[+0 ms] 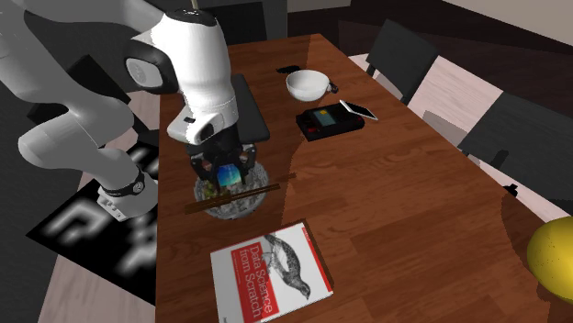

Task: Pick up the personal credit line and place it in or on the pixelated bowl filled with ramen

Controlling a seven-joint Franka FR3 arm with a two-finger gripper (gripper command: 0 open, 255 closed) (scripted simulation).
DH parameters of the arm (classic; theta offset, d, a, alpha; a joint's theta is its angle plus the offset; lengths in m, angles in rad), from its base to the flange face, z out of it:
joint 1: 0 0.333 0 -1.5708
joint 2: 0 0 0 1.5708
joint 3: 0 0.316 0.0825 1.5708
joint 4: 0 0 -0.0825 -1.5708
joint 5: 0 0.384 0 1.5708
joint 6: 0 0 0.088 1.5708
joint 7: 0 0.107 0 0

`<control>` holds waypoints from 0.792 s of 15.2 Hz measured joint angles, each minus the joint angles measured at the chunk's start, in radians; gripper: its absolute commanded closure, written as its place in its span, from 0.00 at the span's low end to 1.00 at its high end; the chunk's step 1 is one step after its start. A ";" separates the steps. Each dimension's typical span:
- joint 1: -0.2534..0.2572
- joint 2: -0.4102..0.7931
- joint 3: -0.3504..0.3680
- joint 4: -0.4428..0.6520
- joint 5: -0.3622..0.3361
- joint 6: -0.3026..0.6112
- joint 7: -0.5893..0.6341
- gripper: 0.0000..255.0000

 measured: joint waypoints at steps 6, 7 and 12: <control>0.000 0.017 0.009 -0.034 -0.003 0.050 0.011 1.00; 0.000 0.017 0.009 -0.034 -0.003 0.051 0.011 1.00; 0.000 0.018 0.009 -0.035 -0.003 0.052 0.012 0.00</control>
